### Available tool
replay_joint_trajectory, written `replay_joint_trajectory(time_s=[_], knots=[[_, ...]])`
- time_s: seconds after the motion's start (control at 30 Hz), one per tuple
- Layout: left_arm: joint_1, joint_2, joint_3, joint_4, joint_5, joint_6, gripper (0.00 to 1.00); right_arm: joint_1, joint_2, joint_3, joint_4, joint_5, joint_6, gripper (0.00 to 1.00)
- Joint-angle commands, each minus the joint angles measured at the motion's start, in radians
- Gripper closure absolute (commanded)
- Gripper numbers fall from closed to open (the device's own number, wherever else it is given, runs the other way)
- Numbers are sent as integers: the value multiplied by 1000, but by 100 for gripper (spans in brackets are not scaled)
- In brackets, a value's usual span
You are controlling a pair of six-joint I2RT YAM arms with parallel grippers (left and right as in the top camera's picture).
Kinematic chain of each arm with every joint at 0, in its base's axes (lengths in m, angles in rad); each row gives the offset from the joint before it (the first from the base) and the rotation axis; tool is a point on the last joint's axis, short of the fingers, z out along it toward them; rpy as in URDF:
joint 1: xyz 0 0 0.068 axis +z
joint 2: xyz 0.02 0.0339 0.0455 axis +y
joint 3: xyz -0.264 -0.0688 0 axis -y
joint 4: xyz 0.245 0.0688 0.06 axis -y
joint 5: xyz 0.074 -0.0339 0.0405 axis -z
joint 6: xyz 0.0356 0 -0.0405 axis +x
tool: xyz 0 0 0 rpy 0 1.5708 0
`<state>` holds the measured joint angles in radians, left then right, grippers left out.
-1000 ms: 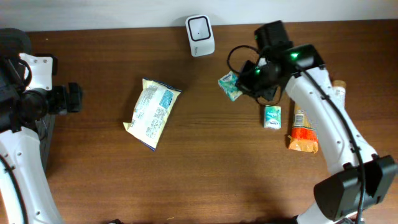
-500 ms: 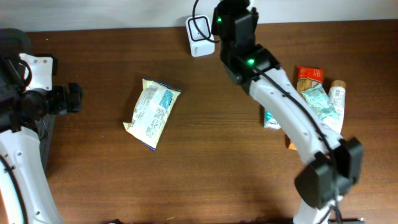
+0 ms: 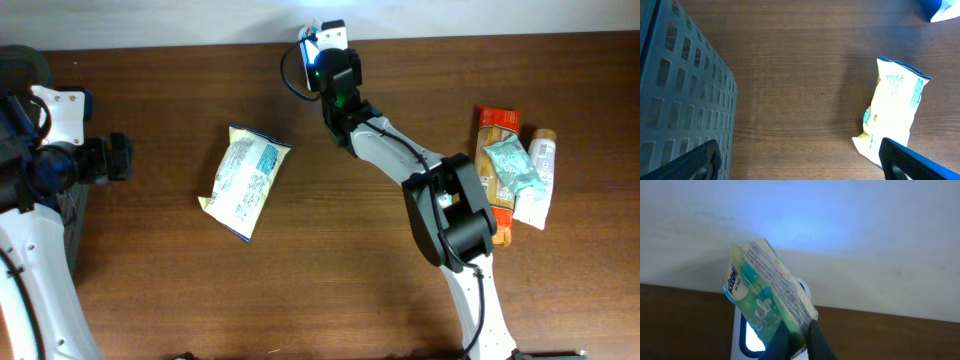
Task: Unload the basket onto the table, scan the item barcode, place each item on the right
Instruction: 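Hold the second tissue pack barcode in front of the scanner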
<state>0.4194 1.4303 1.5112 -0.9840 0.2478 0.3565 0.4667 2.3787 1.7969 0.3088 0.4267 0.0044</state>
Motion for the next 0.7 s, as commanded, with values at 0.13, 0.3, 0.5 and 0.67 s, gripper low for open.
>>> replay_joint_trajectory(time_s=[0.13, 0.3, 0.5, 0.67], knots=[[3, -6, 11, 2, 11, 16, 1, 5, 19, 6, 48, -12, -1, 96], [3, -6, 11, 2, 10, 16, 1, 4, 19, 6, 48, -12, -6, 96], [3, -6, 11, 2, 11, 16, 1, 5, 16, 6, 66, -8, -80, 96], [3, -6, 11, 2, 10, 16, 1, 26, -29, 6, 39, -8, -129, 96]])
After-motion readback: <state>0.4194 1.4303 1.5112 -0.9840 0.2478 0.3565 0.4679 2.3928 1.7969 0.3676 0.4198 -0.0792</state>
